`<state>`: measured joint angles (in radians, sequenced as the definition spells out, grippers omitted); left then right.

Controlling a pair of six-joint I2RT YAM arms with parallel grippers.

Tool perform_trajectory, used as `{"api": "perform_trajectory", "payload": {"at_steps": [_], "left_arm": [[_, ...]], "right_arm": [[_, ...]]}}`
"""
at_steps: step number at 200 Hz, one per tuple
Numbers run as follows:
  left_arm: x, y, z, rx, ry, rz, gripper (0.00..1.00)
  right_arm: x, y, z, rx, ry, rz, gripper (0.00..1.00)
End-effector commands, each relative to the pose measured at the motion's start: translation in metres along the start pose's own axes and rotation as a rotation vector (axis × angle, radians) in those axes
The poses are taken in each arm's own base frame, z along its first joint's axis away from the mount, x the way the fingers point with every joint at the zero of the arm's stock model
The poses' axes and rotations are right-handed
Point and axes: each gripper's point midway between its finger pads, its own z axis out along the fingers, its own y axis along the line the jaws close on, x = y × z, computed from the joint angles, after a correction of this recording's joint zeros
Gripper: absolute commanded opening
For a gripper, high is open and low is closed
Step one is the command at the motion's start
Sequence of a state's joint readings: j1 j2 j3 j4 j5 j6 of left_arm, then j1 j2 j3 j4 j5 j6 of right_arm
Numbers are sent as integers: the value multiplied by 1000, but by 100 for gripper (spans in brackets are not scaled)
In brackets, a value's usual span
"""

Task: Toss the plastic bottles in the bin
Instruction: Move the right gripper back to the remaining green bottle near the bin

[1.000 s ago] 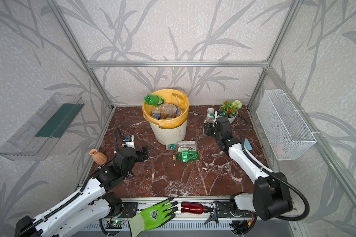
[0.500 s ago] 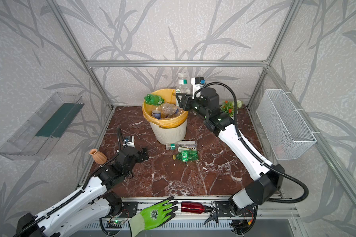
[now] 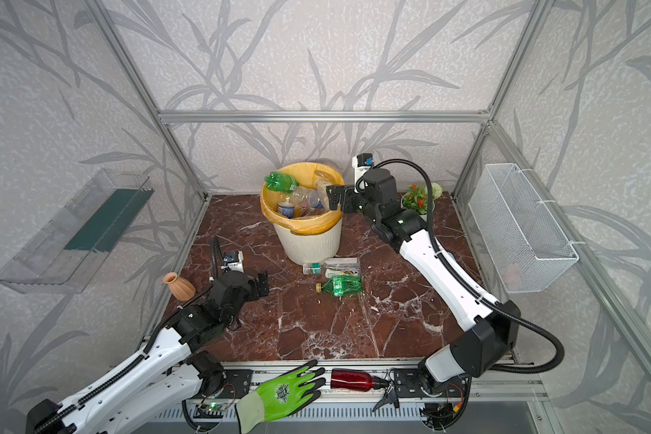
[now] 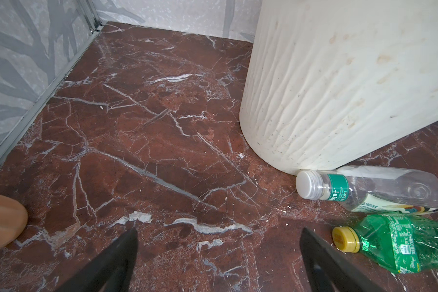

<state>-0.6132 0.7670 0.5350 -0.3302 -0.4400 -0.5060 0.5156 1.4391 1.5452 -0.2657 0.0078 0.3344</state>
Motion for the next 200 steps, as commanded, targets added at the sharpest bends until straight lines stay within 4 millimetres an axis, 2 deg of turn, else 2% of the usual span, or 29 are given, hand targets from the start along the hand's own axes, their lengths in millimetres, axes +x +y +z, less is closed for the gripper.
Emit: {"api": "perform_trajectory", "payload": {"at_steps": [1,28,52,78,97,128,148,174,200], "left_arm": [[-6,-4,0,10,-6,-19,99],[-5,-24,2,96,28,27,99],[-3,-38,2,167,29,78,99],[3,-57,0,223,29,167,99],[9,-77,-2,239,30,276,99],[23,-110,3,286,68,371,99],[32,-129,7,333,94,387,99],[38,-145,11,359,119,405,98],[41,-148,13,361,129,403,98]], "right_arm": [[-12,-20,-23,69,-52,-36,99],[20,-40,-31,104,0,-22,99],[61,-69,-38,143,54,41,99],[120,-107,-45,196,114,137,99],[160,-120,-49,191,152,195,99],[230,-125,-46,151,267,280,100],[264,-120,-39,91,325,352,98],[295,-107,-29,30,401,390,93],[313,-88,-16,-25,451,389,92]]}}
